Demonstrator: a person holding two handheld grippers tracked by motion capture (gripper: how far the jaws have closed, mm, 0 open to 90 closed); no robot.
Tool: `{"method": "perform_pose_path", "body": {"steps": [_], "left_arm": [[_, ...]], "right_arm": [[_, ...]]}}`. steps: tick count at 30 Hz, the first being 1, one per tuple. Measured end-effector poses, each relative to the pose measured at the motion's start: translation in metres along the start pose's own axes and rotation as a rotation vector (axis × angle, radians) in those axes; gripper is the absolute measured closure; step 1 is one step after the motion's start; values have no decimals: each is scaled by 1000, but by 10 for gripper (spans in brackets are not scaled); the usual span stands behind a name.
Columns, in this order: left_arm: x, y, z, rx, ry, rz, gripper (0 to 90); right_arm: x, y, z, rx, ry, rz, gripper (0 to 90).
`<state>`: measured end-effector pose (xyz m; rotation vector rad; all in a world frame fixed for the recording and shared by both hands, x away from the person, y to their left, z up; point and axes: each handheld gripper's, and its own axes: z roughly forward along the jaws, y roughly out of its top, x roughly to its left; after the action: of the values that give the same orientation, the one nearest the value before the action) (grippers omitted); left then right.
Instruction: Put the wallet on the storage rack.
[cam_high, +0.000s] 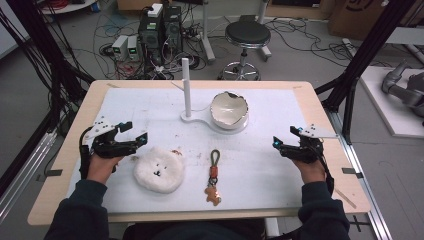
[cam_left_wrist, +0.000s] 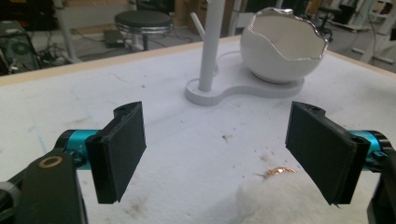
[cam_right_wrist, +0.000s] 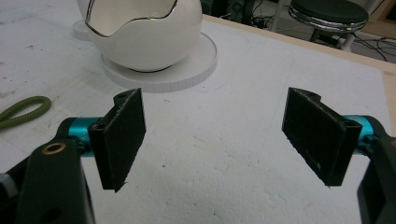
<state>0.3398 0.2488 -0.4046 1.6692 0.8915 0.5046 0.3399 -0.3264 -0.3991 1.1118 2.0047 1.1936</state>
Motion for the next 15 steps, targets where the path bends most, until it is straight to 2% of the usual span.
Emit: {"method": "perform_pose_path", "body": {"steps": [6, 7, 8, 10, 15], "left_arm": [[-2, -6, 11, 74, -62, -5, 202], [-3, -7, 14, 89, -71, -4, 202], [-5, -10, 19, 125, -89, -3, 202], [-6, -12, 21, 145, -100, -1, 203], [-14, -19, 32, 249, -134, 56, 204]], "right_arm": [[-1, 0, 0, -4, 8, 6, 219], [-1, 0, 0, -4, 8, 6, 219], [-2, -1, 0, -5, 12, 12, 219], [-2, -2, 0, -6, 17, 11, 219], [-1, -2, -1, -5, 19, 8, 220]]}}
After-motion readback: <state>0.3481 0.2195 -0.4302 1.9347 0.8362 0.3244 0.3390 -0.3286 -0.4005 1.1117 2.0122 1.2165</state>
